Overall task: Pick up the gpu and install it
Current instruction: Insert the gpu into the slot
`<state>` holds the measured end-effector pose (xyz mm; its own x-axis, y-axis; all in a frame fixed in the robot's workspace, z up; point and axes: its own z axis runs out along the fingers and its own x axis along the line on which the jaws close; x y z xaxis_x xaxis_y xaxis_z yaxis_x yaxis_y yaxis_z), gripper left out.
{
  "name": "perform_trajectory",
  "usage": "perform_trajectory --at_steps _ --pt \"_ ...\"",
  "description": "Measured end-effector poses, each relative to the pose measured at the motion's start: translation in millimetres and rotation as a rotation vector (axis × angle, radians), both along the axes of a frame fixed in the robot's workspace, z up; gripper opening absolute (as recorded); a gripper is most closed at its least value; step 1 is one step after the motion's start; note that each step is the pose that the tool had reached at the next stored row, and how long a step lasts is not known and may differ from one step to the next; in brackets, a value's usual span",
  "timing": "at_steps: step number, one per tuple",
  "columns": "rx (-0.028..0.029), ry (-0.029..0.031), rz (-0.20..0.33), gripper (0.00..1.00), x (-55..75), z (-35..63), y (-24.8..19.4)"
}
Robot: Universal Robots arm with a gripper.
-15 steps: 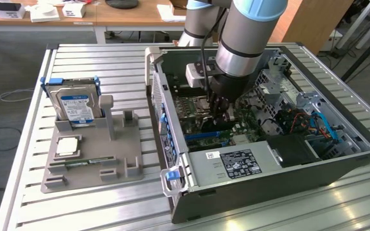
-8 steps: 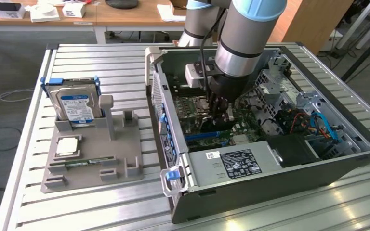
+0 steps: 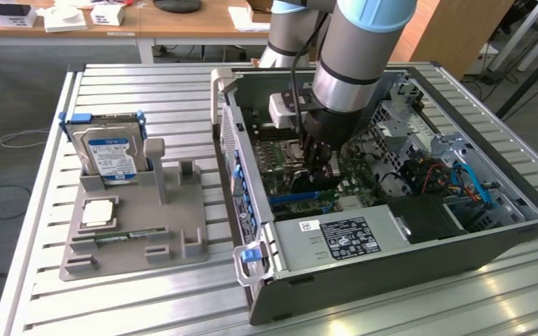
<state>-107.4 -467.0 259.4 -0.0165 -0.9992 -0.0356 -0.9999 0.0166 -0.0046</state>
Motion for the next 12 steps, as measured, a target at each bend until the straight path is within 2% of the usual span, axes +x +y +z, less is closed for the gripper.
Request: perform_trajectory --at_steps 12 --pt "-0.0001 0.0000 0.000 0.27 0.0 -3.8 0.0"
